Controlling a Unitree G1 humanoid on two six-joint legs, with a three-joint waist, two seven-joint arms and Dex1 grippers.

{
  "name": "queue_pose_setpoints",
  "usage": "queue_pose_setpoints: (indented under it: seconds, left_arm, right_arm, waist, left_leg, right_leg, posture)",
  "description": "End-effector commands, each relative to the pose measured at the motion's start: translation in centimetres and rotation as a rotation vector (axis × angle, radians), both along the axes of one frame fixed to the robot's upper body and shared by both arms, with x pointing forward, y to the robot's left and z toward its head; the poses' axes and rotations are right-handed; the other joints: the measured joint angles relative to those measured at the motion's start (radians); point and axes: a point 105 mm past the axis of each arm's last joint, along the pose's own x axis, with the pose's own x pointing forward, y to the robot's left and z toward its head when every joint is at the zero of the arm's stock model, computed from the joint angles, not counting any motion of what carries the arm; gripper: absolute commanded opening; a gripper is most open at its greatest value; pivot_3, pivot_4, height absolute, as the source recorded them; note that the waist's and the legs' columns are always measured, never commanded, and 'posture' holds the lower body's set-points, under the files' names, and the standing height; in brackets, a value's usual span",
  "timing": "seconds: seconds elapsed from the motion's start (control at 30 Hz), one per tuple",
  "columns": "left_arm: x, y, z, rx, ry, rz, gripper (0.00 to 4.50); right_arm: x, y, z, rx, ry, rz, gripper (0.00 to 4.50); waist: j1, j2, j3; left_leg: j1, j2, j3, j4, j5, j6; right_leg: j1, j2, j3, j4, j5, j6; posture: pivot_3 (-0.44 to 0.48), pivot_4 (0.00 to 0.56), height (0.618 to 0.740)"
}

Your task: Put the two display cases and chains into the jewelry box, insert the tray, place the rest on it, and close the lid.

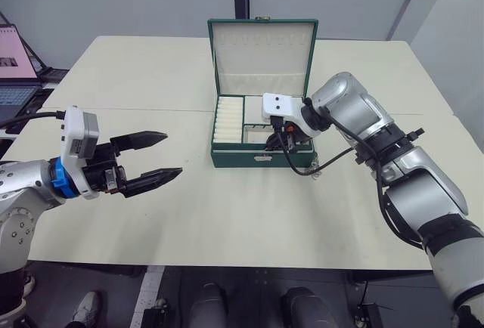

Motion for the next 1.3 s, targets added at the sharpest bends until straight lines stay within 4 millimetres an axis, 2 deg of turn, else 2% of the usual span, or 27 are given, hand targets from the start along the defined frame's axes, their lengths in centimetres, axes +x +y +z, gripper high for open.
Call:
queue_pose_setpoints:
  seconds: [0.03, 0.23, 0.33, 0.47, 0.53, 0.57, 0.7, 0.97, 1.0, 1.3]
  left_arm:
    - [-0.1, 0.0, 0.6, 0.011, -0.036, -0.01, 4.5]
    - [0.1, 0.0, 0.6, 0.012, -0.037, -0.015, 4.5]
    - [0.2, -0.1, 0.6, 0.012, -0.038, -0.02, 4.5]
    - [0.3, -0.1, 0.6, 0.011, -0.041, -0.024, 4.5]
    - [0.4, -0.1, 0.6, 0.01, -0.042, -0.025, 4.5]
    - [0.4, -0.1, 0.6, 0.01, -0.042, -0.026, 4.5]
    - [0.5, -0.1, 0.6, 0.01, -0.043, -0.026, 4.5]
    - [0.6, 0.0, 0.7, 0.014, -0.045, -0.026, 4.5]
    - [0.6, 0.0, 0.7, 0.014, -0.045, -0.025, 4.5]
    - [0.5, 0.0, 0.7, 0.017, -0.045, -0.026, 4.5]
  right_arm:
    - [0.4, 0.5, 1.7, 0.041, -0.066, 0.012, 1.22]
    - [1.0, 0.5, 2.6, 0.06, -0.122, -0.008, 2.59]
    - [1.2, 0.5, 4.2, 0.092, -0.151, -0.019, 3.33]
    - [1.7, 0.5, 6.1, 0.143, -0.192, -0.052, 3.33]
    - [2.1, 0.8, 7.1, 0.221, -0.203, -0.088, 3.33]
    - [2.2, 0.9, 7.5, 0.26, -0.209, -0.104, 2.93]
    - [2.4, 2.1, 7.8, 0.375, -0.174, -0.14, 1.88]
    - [3.7, 3.9, 6.6, 0.501, -0.187, -0.221, 0.14]
    - [3.9, 4.1, 6.6, 0.522, -0.185, -0.235, 0.02]
    - [5.0, 5.5, 4.7, 0.593, -0.167, -0.31, 0.02]
  waist:
    - [0.0, 0.0, 0.0]
    - [-0.001, 0.0, 0.0]
    - [-0.001, 0.0, 0.0]
    - [-0.001, 0.0, 0.0]
    - [-0.001, 0.0, 0.0]
    - [-0.002, 0.0, 0.0]
    - [-0.004, -0.001, 0.0]
    - [-0.004, -0.001, 0.0]
    - [-0.004, -0.001, 0.0]
    - [-0.006, -0.001, 0.0]
  left_leg:
    - [0.0, 0.0, 0.0, 0.0, 0.0, 0.0]
    - [0.0, 0.0, 0.0, 0.0, 0.0, 0.0]
    - [0.0, 0.0, 0.0, 0.0, 0.0, 0.0]
    - [0.0, 0.0, 0.0, 0.0, 0.0, 0.0]
    - [0.0, 0.0, 0.0, 0.0, 0.0, 0.0]
    - [0.0, 0.0, 0.0, 0.0, 0.0, 0.0]
    - [0.0, 0.0, 0.0, 0.0, 0.0, 0.0]
    - [0.0, 0.0, 0.0, 0.0, 0.0, -0.001]
    - [0.0, 0.0, 0.001, 0.0, 0.0, -0.001]
    - [0.0, 0.001, 0.001, -0.001, 0.002, -0.003]
  right_leg:
    - [0.0, 0.0, 0.0, 0.0, 0.0, 0.0]
    - [0.0, 0.0, 0.0, 0.0, 0.0, 0.0]
    - [0.0, 0.0, 0.0, 0.0, 0.0, 0.0]
    - [0.0, 0.0, 0.0, 0.0, 0.0, 0.0]
    - [0.0, 0.0, 0.0, 0.0, 0.0, 0.0]
    - [0.0, 0.0, 0.0, 0.0, 0.0, 0.0]
    - [0.0, 0.0, 0.0, 0.0, 0.0, 0.0]
    - [-0.001, 0.0, 0.0, 0.001, 0.0, 0.0]
    - [-0.001, 0.0, 0.0, 0.001, 0.0, 0.0]
    - [-0.001, 0.0, 0.0, 0.001, 0.0, 0.0]
  posture:
    - [0.0, 0.15, 0.737]
    - [0.0, 0.15, 0.737]
    - [0.0, 0.15, 0.737]
    - [0.0, 0.15, 0.737]
    - [0.0, 0.15, 0.737]
    - [0.0, 0.15, 0.737]
    - [0.0, 0.15, 0.737]
    - [0.0, 0.15, 0.737]
    - [0.0, 0.15, 0.737]
    - [0.0, 0.15, 0.737]
